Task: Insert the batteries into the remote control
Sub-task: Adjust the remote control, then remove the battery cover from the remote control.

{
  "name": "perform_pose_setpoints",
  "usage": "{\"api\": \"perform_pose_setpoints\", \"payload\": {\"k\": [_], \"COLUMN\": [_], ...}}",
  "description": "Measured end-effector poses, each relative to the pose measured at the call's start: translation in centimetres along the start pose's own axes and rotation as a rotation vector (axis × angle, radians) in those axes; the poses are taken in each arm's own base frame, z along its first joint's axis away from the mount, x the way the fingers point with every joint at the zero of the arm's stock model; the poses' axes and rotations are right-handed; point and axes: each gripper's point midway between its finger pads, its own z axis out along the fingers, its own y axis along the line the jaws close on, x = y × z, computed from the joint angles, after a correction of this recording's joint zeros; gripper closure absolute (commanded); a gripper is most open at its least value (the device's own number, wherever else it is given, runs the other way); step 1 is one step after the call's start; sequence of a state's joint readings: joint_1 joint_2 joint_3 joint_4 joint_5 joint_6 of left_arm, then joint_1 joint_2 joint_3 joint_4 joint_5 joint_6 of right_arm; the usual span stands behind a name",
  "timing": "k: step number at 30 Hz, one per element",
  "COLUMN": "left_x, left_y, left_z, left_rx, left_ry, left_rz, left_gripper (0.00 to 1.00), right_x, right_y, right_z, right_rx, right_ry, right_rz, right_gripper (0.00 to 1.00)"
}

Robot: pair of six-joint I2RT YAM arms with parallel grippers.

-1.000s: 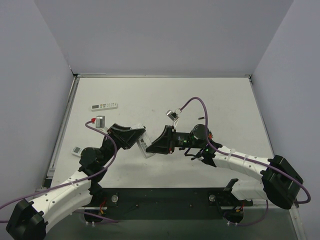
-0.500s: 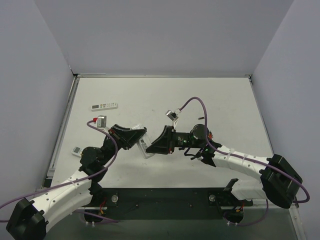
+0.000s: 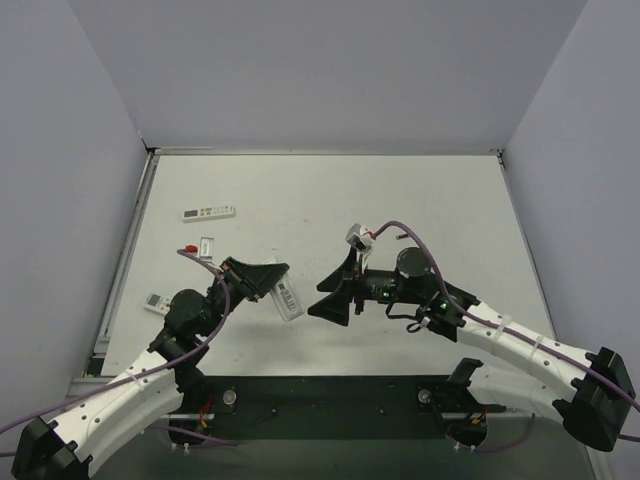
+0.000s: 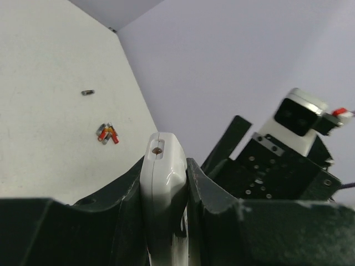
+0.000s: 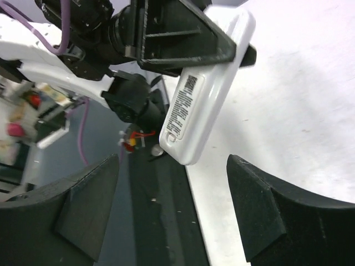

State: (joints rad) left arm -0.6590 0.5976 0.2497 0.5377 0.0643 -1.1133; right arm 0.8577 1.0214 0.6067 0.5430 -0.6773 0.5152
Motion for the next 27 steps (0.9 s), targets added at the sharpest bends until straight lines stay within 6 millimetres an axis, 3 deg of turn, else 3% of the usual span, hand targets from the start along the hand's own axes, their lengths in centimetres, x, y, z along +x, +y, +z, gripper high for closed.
{"api": "perform_pose_setpoints", "payload": {"k": [5, 11, 16, 27], "left_x": [0.7, 2.1, 2.3, 2.4], "left_y": [2.7, 5.3, 5.7, 5.2], "left_z": [-0.2, -0.6, -0.6, -0.8], "left_rx": [-0.110, -0.206, -0.224, -0.208], "left_ry": [0.014, 0.051, 0.057, 0.069], "left_rz": [-0.037, -0.089, -0.112, -0.127], "left_gripper": [1.00, 1.00, 1.00, 1.00], "right_x": [-1.0, 1.0, 3.6, 4.2], "right_y": [-0.1, 0.0, 0.3, -1.6], "right_z": [-1.3, -0.7, 0.3, 1.1], "right_rx": [0.048, 0.053, 0.009, 0.021], "right_ry": [0.025, 0.181, 0.288, 0.335], "right_rz": [-0.204, -0.460, -0.657, -0.787], "right_gripper": [0.21, 0.22, 0.29, 0.48]}}
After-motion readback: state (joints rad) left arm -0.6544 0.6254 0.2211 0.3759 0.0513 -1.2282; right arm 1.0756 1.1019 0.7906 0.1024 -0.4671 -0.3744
